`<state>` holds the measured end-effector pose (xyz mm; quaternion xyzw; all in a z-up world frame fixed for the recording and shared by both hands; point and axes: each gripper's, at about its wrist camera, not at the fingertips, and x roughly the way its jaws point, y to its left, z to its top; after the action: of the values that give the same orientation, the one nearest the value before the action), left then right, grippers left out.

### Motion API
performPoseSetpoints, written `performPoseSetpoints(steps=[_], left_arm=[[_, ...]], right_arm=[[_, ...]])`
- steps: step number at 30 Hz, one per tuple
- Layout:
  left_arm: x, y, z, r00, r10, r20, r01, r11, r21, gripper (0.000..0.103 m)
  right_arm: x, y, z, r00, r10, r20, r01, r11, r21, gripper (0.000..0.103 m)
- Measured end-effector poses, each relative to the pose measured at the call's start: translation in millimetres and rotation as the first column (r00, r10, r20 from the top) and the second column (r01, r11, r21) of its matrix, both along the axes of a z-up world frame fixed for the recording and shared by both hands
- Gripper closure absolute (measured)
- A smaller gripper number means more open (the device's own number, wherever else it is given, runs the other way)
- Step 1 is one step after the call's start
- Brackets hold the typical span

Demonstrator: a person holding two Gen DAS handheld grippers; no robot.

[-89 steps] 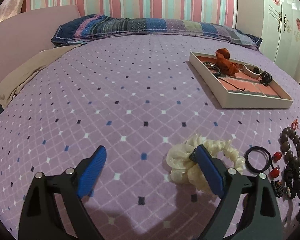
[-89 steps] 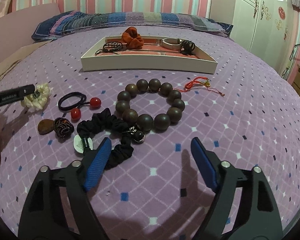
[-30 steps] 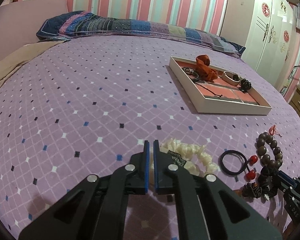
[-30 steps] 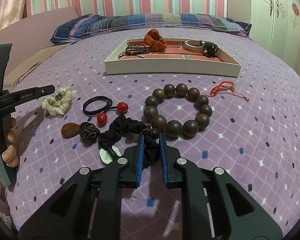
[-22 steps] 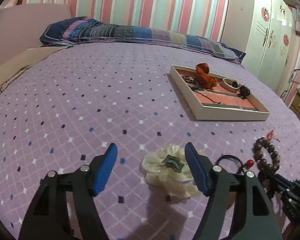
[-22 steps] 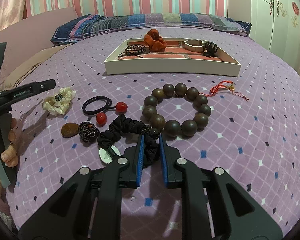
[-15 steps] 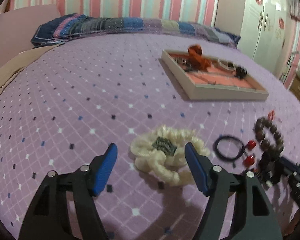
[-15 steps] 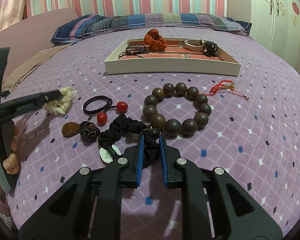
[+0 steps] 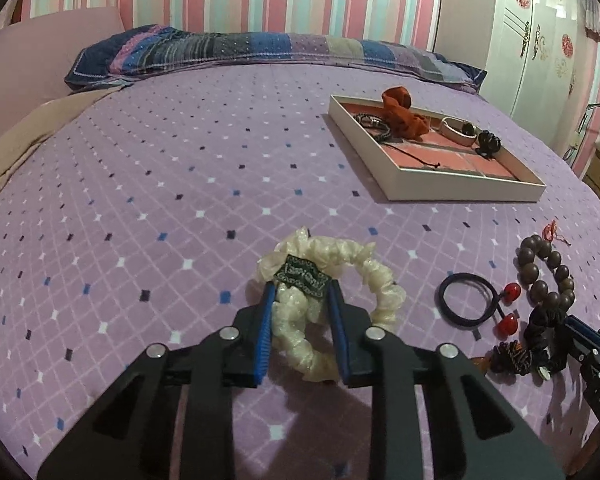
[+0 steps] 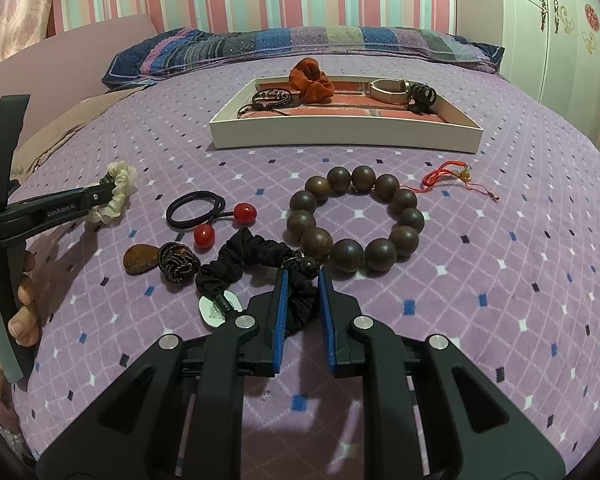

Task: Organize jewelry
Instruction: 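Carry both scrunchies into the tray and open both grippers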

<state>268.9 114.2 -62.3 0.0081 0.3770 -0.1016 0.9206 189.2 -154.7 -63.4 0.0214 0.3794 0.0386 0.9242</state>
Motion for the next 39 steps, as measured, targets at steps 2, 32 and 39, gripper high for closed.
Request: performPoseSetpoints(steps=[2, 32, 39], left_arm=[[-0.1, -0.1, 3.0, 1.0, 0.013, 0.006, -0.013, 1.0, 0.011, 0.077], [125.5, -158.8, 69.2, 0.994, -0.106, -0.013, 0.106, 0.994, 0.038, 0.077], [180.1, -192.5, 44.3, 0.982, -0.139, -0.126, 0.149, 0.986, 0.074, 0.077]], right_arm=[[0.0, -2.2, 2.5, 1.0, 0.001, 0.005, -0.001, 1.0, 0.001, 0.087], [198.7, -129.1, 81.1, 0.989, 0.018, 0.15, -0.014, 1.0, -0.026, 0.087], [250.2, -157.5, 51.6, 0.998, 0.005, 0.068, -0.002, 0.999, -0.053, 0.087]])
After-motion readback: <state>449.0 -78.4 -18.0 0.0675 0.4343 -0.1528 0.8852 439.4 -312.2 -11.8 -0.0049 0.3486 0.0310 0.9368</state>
